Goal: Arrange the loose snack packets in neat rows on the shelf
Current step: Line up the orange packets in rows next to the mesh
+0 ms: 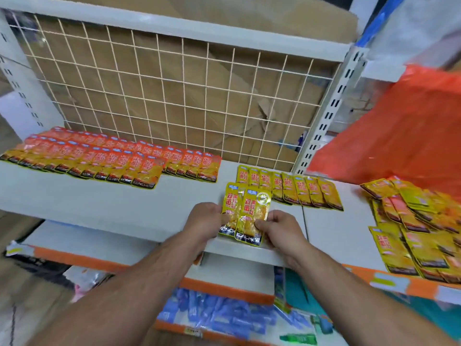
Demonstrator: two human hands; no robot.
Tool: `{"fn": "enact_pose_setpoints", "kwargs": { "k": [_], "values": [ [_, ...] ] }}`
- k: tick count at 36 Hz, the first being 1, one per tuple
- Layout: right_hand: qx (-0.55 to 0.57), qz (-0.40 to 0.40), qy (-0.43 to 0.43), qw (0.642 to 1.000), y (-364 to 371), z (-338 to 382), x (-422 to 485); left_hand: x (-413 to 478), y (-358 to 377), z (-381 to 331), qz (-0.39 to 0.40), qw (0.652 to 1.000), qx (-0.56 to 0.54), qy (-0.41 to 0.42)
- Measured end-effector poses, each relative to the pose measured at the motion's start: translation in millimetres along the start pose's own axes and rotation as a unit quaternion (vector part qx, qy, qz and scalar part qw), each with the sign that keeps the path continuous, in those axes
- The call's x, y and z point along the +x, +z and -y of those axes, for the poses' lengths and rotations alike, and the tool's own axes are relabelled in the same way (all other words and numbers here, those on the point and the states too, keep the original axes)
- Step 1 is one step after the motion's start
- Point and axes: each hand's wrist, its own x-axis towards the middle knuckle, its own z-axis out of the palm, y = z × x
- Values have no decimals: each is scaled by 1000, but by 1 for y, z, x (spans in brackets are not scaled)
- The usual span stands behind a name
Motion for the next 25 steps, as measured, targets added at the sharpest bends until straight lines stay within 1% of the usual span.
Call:
{"fn": "enact_pose_setpoints", "kwargs": {
  "k": [7, 13, 16, 21, 25],
  "values": [
    [38, -36, 15, 999, -56, -23, -1, 1, 57, -17, 43, 998, 35, 17],
    [37, -41, 3, 998, -105, -29, 16, 9, 103, -42, 50, 998, 32, 37],
    [6, -47, -11, 999, -131, -30, 27, 14, 129, -56, 47, 998, 30, 39],
    [-13, -44, -17, 999, -167, -32, 52, 25, 164, -73, 28, 999, 16, 42],
    [-20, -13, -22, 999, -169, -31, 67, 31, 169, -74, 13, 999, 16, 43]
  ]
}}
